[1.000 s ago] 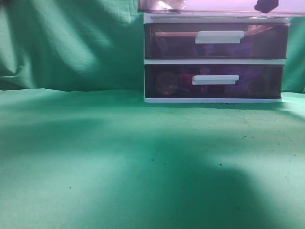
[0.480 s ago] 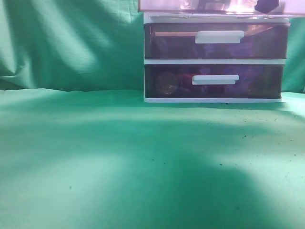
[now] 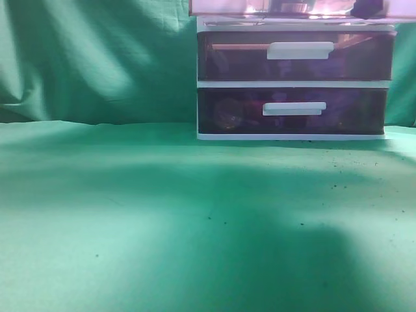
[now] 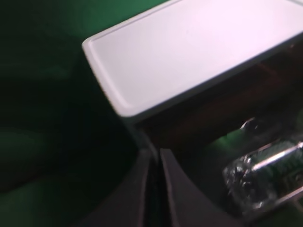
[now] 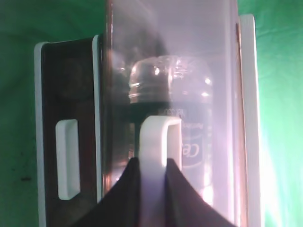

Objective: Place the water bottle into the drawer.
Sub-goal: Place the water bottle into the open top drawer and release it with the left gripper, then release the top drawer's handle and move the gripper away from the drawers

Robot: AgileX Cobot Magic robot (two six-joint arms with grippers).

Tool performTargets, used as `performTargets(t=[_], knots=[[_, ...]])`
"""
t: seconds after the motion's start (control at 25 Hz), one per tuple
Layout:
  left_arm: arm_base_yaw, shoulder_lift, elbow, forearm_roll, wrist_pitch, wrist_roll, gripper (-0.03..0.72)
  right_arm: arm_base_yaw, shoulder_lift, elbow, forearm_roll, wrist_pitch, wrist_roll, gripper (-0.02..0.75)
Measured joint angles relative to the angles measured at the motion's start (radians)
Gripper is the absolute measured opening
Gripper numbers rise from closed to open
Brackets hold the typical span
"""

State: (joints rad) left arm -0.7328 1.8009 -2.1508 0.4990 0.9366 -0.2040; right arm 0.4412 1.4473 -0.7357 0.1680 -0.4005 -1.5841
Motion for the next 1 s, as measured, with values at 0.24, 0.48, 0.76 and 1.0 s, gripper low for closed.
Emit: performTargets(t=[0.24, 0.48, 0.76, 1.0], knots=[[0.0, -0.18, 0.072, -0.037, 0.134, 0.107, 0.0, -0.025, 0.009, -0.014, 0.005, 0.006, -0.058, 0.088], [0.0, -0.452, 0.443, -0.044, -0.121, 0.096, 0.0, -0.069, 0.07, -0.136, 0.003, 0.041, -0.068, 0.088], [0.0, -0.67, 0.884, -0.074, -0.283, 0.005, 0.0, -0.076, 0.207, -0.317, 0.002, 0.056, -0.072, 0.088], [0.0, -0.76, 1.061, -0.162, -0.347, -0.005, 0.0, -0.107, 0.326, -0.457, -0.023, 0.052, -0.095, 0.088]])
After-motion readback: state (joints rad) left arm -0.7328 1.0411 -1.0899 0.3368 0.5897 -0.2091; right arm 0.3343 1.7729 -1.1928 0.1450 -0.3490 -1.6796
